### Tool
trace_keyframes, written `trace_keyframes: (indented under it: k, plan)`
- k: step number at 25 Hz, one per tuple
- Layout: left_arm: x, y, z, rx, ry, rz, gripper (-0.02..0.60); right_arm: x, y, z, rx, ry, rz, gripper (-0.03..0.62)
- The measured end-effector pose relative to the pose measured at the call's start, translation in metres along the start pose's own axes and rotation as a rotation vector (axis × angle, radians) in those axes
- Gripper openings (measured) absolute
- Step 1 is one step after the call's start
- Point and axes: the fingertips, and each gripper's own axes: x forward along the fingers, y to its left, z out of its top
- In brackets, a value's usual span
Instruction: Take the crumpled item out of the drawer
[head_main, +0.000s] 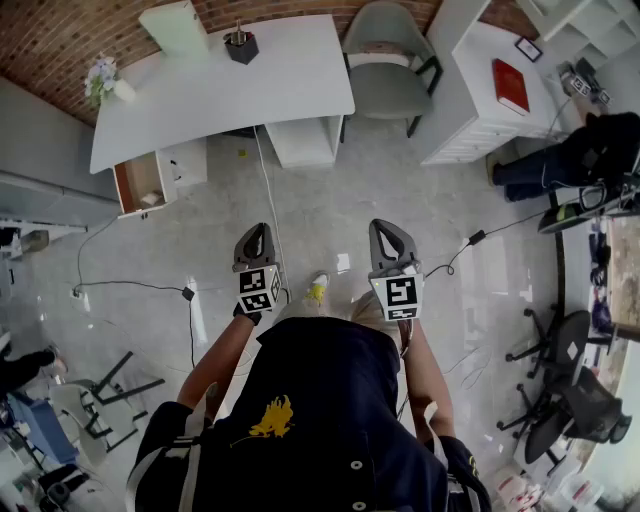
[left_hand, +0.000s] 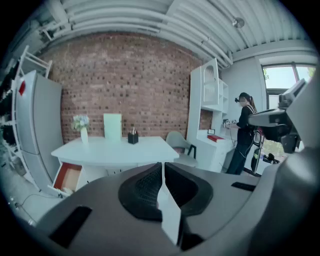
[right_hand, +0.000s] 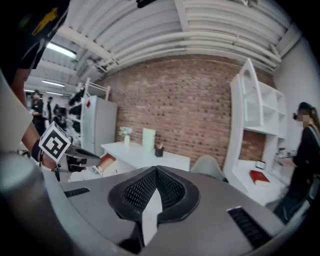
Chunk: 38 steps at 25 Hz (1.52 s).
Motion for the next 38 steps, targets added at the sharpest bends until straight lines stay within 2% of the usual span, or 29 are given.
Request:
trace_keyframes:
  k: [4,6,8,10,13,18,23,26,27,28,29,30,31,34,38]
  plan:
    - [-0.013,-0.049,0.072,0.045,-0.153,0.088,0.032,0.019,-0.009,0.045,-0.04,-0.126,0.183,0.026]
    - [-0.027,-0.055,0.094,0.056,-0.193,0.201,0.032,0.025,-0.008,0.06,-0.076,-0.182,0.291,0.026]
    - [-0.05,-0.061,0.108,0.027,-0.197,0.325,0.032,0.025,-0.002,0.079,-0.108,-0.256,0.421,0.026]
    - [-0.068,-0.078,0.129,0.022,-0.207,0.395,0.034,0.019,-0.008,0.101,-0.125,-0.306,0.507,0.026]
    - [-0.089,-0.111,0.161,0.089,-0.236,0.473,0.034,0.004,-0.031,0.117,-0.123,-0.313,0.557,0.026]
    - [-0.11,-0.137,0.19,0.058,-0.284,0.586,0.034,-0.008,-0.053,0.125,-0.057,-0.327,0.606,0.026]
    - [-0.112,-0.125,0.197,0.038,-0.274,0.649,0.034,0.008,-0.056,0.139,-0.029,-0.31,0.649,0.026]
    - [-0.12,-0.107,0.208,-0.009,-0.331,0.689,0.037,0.018,-0.044,0.137,-0.065,-0.308,0.665,0.026]
    - [-0.12,-0.102,0.208,-0.026,-0.349,0.688,0.196,0.022,-0.04,0.137,-0.062,-0.304,0.668,0.027]
    - [-0.119,-0.096,0.206,-0.035,-0.356,0.681,0.392,0.026,-0.034,0.139,-0.057,-0.301,0.672,0.03]
    - [-0.118,-0.089,0.202,-0.032,-0.354,0.674,0.403,0.03,-0.028,0.142,-0.059,-0.298,0.676,0.056]
    - [-0.118,-0.08,0.199,-0.026,-0.349,0.675,0.408,0.035,-0.022,0.146,-0.06,-0.297,0.677,0.14]
    - [-0.118,-0.07,0.201,-0.027,-0.349,0.683,0.413,0.039,-0.017,0.151,-0.057,-0.298,0.677,0.199]
    - [-0.118,-0.041,0.209,-0.016,-0.361,0.693,0.416,0.054,-0.002,0.163,-0.051,-0.291,0.677,0.213]
    - [-0.128,0.008,0.215,0.013,-0.399,0.713,0.417,0.083,0.028,0.165,-0.122,-0.281,0.685,0.227]
